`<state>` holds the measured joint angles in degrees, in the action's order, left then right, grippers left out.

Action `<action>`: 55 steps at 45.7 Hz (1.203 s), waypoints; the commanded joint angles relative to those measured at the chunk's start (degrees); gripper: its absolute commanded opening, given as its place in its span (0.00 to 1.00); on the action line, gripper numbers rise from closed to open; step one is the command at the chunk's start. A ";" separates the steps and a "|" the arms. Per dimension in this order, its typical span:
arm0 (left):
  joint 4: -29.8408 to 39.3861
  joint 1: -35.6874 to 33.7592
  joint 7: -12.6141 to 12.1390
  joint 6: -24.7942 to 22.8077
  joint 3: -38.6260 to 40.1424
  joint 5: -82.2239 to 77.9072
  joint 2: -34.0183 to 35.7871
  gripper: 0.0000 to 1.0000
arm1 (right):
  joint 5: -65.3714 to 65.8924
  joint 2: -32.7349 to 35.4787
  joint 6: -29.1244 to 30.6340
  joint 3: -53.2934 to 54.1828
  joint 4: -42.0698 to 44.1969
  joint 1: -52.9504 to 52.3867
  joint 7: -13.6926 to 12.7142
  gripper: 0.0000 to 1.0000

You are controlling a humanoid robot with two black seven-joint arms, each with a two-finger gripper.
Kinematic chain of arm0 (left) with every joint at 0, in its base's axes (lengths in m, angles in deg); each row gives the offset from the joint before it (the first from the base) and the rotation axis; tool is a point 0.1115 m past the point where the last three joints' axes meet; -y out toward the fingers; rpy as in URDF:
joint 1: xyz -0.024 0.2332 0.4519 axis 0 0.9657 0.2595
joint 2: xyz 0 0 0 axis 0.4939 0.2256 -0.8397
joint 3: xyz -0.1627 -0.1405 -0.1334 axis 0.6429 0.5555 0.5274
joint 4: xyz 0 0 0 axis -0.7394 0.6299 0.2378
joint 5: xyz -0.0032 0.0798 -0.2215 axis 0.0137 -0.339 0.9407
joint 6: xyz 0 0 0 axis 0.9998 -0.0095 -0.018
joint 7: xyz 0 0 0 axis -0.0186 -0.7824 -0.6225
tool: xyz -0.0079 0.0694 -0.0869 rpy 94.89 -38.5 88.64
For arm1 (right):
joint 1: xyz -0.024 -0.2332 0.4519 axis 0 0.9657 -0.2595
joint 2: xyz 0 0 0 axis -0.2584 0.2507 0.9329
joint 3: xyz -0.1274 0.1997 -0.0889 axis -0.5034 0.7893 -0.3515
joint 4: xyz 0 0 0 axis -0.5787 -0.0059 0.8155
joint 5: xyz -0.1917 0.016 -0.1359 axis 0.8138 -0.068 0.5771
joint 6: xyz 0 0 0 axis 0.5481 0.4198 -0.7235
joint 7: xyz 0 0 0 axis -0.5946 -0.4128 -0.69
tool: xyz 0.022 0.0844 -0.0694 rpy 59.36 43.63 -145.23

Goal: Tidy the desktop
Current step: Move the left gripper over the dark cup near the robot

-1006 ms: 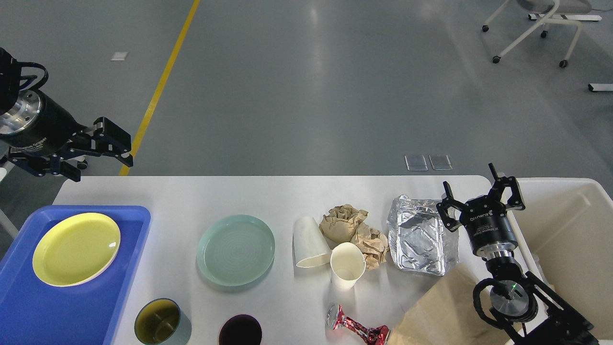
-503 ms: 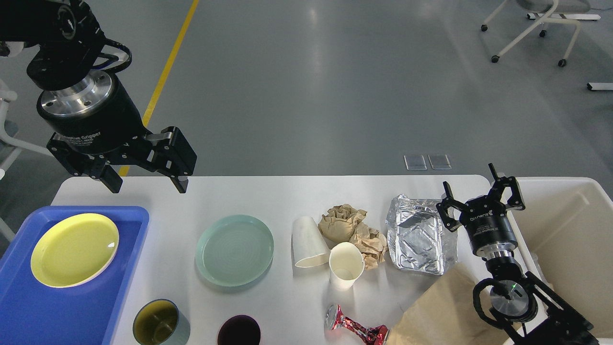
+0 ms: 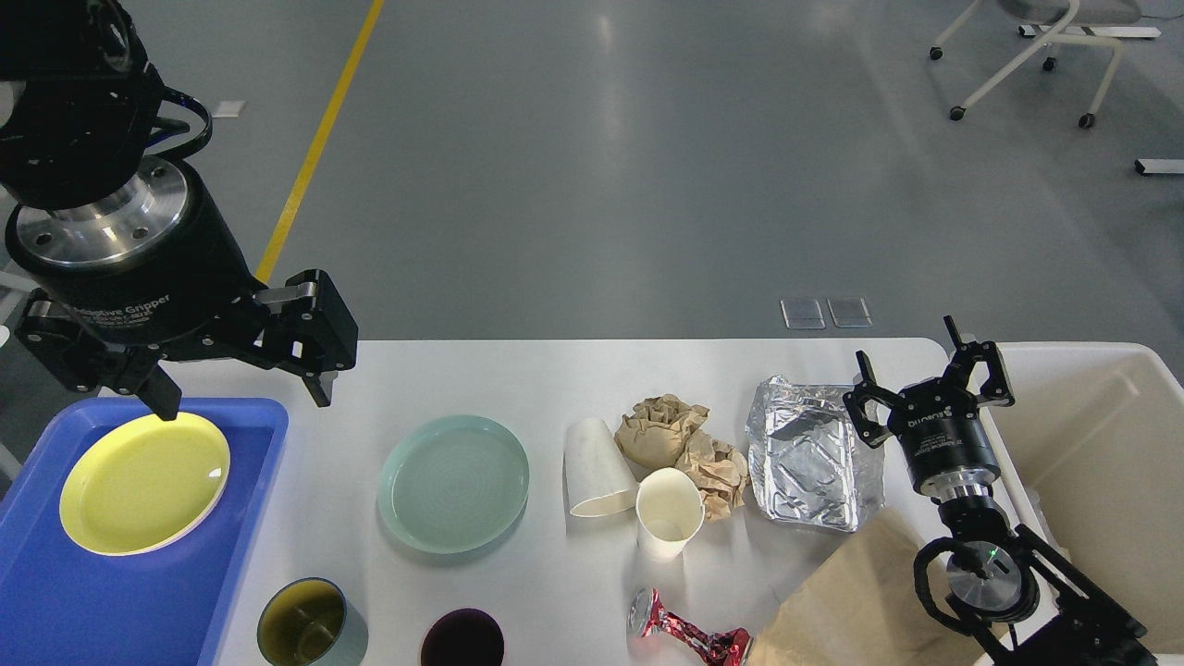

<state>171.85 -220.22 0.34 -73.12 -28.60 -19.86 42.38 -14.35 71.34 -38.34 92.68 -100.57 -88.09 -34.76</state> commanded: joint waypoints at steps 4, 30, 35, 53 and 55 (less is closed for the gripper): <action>-1.61 0.47 -1.69 0.90 1.30 -0.24 0.73 0.97 | -0.08 0.00 0.00 0.00 -0.04 -0.03 0.00 1.00; -2.67 10.74 -2.40 2.22 8.33 -4.62 5.29 0.96 | 0.01 0.00 0.00 0.00 -0.04 -0.03 0.00 1.00; -2.58 13.82 -2.40 4.06 9.83 -8.05 9.86 0.94 | -0.08 0.00 0.00 0.00 -0.04 -0.03 0.00 1.00; -2.67 36.66 -2.13 21.46 20.28 -21.50 14.18 0.90 | 0.01 0.00 0.00 0.00 -0.04 -0.03 0.00 1.00; -2.67 39.39 -2.13 23.74 21.78 -23.43 13.30 0.90 | -0.08 0.00 0.00 0.00 -0.04 -0.03 0.00 1.00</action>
<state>169.19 -187.74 -1.83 -54.85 -10.09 -39.24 57.59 -14.39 71.34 -38.35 92.68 -100.62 -88.12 -34.76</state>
